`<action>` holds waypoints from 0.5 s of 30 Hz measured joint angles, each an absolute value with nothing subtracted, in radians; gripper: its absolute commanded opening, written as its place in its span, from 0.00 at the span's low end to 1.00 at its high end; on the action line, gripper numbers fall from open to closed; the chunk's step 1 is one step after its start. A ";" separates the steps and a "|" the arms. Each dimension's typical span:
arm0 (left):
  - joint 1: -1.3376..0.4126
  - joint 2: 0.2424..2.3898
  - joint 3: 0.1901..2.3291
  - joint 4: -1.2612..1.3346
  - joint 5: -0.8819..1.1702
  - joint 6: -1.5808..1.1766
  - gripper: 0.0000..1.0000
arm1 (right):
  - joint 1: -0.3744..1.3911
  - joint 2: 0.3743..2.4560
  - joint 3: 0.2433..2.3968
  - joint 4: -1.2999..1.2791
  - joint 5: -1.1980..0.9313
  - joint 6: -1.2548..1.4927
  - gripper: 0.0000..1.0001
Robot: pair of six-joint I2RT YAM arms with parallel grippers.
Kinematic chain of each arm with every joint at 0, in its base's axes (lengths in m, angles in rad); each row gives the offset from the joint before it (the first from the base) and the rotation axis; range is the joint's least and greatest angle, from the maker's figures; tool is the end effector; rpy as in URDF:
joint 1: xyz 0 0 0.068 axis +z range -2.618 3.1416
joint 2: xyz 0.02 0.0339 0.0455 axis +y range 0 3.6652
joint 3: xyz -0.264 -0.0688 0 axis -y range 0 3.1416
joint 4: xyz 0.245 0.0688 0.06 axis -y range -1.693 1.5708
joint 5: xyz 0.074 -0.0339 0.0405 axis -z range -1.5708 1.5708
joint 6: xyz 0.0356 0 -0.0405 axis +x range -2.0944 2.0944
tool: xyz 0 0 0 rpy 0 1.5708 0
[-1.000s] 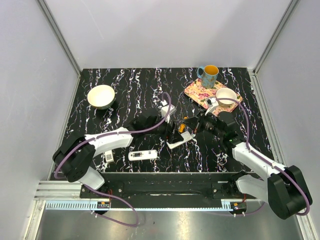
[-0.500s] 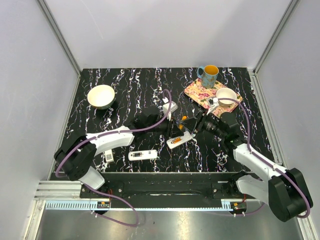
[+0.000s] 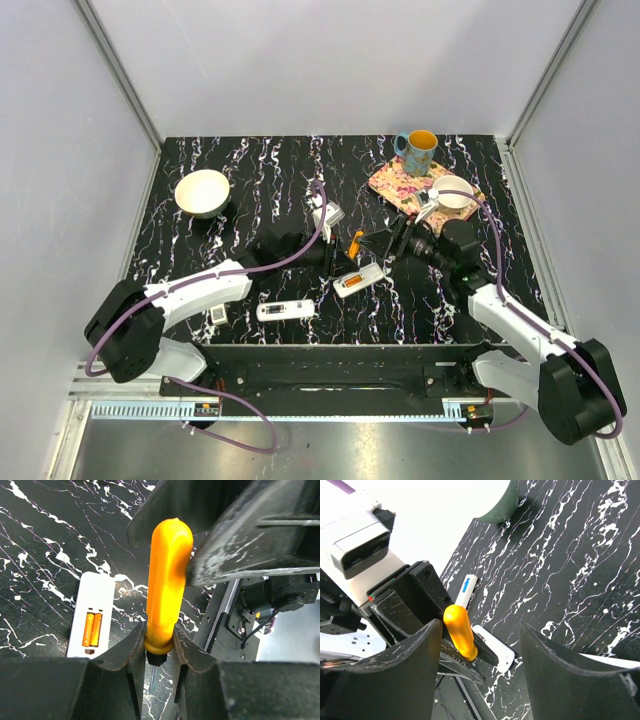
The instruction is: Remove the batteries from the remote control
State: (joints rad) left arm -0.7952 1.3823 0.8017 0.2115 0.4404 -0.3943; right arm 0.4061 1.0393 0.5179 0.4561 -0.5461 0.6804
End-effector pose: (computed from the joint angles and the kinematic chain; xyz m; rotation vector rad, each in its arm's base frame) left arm 0.2043 -0.2301 0.2503 0.7265 1.9739 -1.1838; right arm 0.2065 0.1089 0.2643 -0.2129 1.7742 1.2513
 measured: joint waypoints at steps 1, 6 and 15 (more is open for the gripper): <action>-0.796 1.381 0.802 0.212 0.440 -0.395 0.00 | 0.406 1.054 0.518 0.461 -0.552 0.691 0.64; -0.796 1.381 0.801 0.205 0.440 -0.395 0.00 | 0.407 1.103 0.518 0.493 -0.579 0.739 0.56; -0.797 1.381 0.801 0.195 0.441 -0.395 0.00 | 0.419 1.143 0.533 0.537 -0.620 0.770 0.37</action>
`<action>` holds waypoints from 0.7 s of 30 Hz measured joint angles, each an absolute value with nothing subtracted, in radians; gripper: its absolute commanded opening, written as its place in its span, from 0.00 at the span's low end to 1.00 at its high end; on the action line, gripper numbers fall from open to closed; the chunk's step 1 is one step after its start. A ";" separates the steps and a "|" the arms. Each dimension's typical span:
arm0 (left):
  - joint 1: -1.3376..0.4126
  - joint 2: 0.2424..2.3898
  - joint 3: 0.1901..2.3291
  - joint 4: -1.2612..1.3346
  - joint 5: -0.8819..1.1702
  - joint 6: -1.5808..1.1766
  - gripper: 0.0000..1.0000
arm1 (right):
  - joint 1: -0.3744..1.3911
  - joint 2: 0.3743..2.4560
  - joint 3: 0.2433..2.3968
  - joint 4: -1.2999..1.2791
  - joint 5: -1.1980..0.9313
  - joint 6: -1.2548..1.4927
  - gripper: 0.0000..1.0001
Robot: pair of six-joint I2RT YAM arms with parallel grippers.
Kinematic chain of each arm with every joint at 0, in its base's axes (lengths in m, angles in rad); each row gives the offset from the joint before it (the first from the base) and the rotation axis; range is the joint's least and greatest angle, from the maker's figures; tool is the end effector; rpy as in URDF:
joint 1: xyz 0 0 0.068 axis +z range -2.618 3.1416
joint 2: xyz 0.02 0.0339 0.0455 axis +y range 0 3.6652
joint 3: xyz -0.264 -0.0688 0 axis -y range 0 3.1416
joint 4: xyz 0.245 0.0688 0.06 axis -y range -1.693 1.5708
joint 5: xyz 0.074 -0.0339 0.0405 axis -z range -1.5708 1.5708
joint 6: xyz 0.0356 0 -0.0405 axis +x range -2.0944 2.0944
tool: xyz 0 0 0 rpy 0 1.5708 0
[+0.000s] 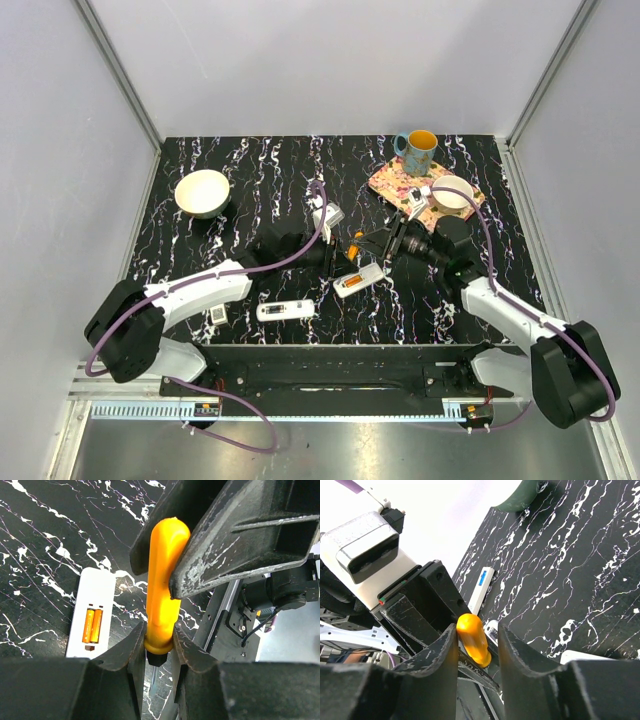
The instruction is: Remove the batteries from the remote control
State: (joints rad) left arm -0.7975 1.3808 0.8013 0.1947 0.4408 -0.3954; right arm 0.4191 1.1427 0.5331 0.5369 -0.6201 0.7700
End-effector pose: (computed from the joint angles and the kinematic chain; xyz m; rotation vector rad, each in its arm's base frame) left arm 0.2032 -0.2299 0.2489 0.7289 1.9913 -1.1823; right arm 0.2184 0.1200 0.2551 -0.2084 1.8188 1.3794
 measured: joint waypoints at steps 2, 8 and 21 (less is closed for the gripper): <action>-0.797 1.381 0.801 0.195 0.440 -0.395 0.00 | 0.419 1.152 0.534 0.552 -0.630 0.776 0.24; -0.799 1.381 0.802 0.189 0.440 -0.404 0.04 | 0.418 1.160 0.535 0.551 -0.635 0.759 0.00; -0.788 1.335 0.775 0.152 0.363 -0.392 0.80 | 0.421 1.069 0.535 0.413 -0.532 0.629 0.00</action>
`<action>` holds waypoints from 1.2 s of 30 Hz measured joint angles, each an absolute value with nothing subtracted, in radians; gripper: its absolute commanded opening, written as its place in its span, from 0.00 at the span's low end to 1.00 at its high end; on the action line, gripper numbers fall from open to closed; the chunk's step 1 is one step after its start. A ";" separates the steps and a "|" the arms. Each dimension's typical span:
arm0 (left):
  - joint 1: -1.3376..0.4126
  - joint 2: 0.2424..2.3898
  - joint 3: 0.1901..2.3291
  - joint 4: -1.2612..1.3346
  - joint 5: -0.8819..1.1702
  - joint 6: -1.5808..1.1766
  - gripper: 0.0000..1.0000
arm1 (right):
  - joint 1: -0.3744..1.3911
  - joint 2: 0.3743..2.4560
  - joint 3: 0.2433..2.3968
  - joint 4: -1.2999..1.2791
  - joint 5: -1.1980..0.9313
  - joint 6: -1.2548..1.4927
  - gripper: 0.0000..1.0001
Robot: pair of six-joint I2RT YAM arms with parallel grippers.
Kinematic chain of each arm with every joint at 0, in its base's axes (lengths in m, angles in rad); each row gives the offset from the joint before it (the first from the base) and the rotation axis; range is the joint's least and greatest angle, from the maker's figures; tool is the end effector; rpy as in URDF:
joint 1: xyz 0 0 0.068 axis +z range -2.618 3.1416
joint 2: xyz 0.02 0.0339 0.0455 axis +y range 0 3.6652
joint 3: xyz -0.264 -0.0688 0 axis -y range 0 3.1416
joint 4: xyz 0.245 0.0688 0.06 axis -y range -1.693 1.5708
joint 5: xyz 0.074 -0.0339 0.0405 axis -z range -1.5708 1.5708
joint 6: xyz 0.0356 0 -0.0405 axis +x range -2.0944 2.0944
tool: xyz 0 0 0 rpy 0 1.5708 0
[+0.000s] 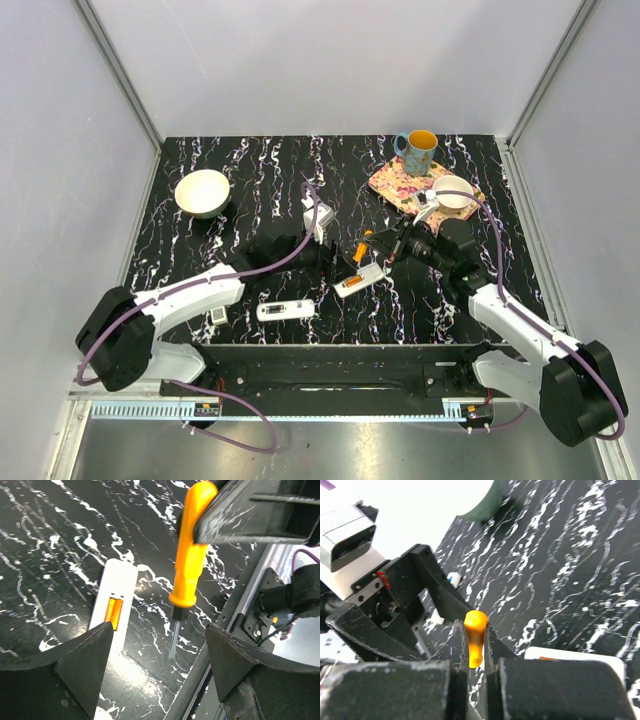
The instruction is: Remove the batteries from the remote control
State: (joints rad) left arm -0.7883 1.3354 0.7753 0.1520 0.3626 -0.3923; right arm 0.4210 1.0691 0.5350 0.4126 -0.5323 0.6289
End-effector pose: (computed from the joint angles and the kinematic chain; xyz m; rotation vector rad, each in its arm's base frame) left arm 0.2000 -0.2191 0.2483 0.6656 2.0228 -1.0952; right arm 0.2102 0.1139 0.2592 -0.2429 1.8173 1.2113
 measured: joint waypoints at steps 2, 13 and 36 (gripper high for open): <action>-0.780 1.318 0.766 0.136 0.336 -0.384 0.80 | 0.421 1.043 0.534 0.373 -0.470 0.589 0.00; -0.777 1.459 0.762 0.024 0.157 -0.311 0.74 | 0.422 0.990 0.430 0.396 -0.200 0.413 0.00; -0.881 1.694 0.786 0.179 0.108 -0.173 0.59 | 0.424 1.234 0.387 0.722 -0.280 0.335 0.00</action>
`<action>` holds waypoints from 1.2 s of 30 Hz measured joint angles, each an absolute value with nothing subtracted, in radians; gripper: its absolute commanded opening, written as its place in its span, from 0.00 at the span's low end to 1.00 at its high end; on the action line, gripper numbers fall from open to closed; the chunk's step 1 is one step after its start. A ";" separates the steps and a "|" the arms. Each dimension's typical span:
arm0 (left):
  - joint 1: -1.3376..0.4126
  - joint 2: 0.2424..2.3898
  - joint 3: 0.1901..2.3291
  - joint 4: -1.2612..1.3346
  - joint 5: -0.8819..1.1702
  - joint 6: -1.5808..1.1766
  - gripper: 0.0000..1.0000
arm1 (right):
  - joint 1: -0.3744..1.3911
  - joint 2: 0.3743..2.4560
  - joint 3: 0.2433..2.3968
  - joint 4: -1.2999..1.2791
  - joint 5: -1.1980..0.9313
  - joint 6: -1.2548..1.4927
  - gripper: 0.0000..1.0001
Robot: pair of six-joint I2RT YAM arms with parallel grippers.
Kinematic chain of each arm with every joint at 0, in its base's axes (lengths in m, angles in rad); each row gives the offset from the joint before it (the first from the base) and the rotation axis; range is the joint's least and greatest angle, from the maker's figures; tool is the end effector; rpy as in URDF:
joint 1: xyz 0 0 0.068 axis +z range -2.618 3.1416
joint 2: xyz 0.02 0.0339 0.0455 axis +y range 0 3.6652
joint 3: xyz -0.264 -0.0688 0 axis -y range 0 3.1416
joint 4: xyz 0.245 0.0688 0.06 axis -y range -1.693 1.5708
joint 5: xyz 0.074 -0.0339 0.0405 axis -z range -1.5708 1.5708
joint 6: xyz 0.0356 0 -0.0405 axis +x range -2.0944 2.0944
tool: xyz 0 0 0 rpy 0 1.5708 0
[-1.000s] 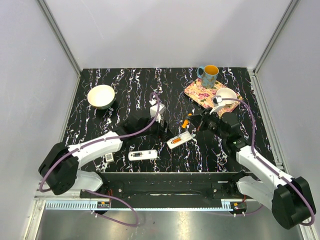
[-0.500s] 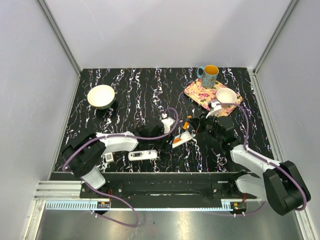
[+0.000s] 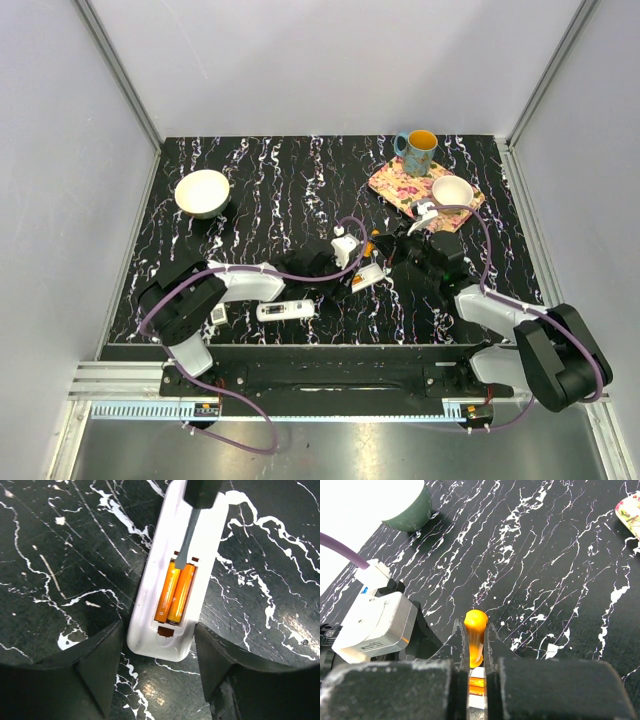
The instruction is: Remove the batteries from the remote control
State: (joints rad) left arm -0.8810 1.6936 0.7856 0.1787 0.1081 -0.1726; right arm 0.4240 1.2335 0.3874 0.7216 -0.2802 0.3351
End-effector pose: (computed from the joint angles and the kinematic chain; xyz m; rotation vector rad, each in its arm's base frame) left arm 0.2083 -0.2585 0.1464 0.8819 2.2183 -0.6485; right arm 0.2214 0.1107 0.2055 -0.2941 1.7313 0.7982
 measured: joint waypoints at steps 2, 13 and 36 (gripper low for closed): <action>-0.883 1.695 0.786 0.181 0.112 -0.176 0.58 | 0.424 1.238 0.387 0.722 -0.279 0.334 0.00; -0.885 1.695 0.776 0.197 0.115 -0.177 0.54 | 0.424 1.271 0.387 0.722 -0.274 0.332 0.00; -0.888 1.695 0.776 0.197 0.115 -0.178 0.44 | 0.494 1.311 0.429 0.653 -0.133 0.283 0.00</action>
State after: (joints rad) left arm -0.8875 1.6951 0.7757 0.1967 0.1146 -0.1780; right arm 0.4938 1.3109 0.4286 0.6525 -0.1329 0.2829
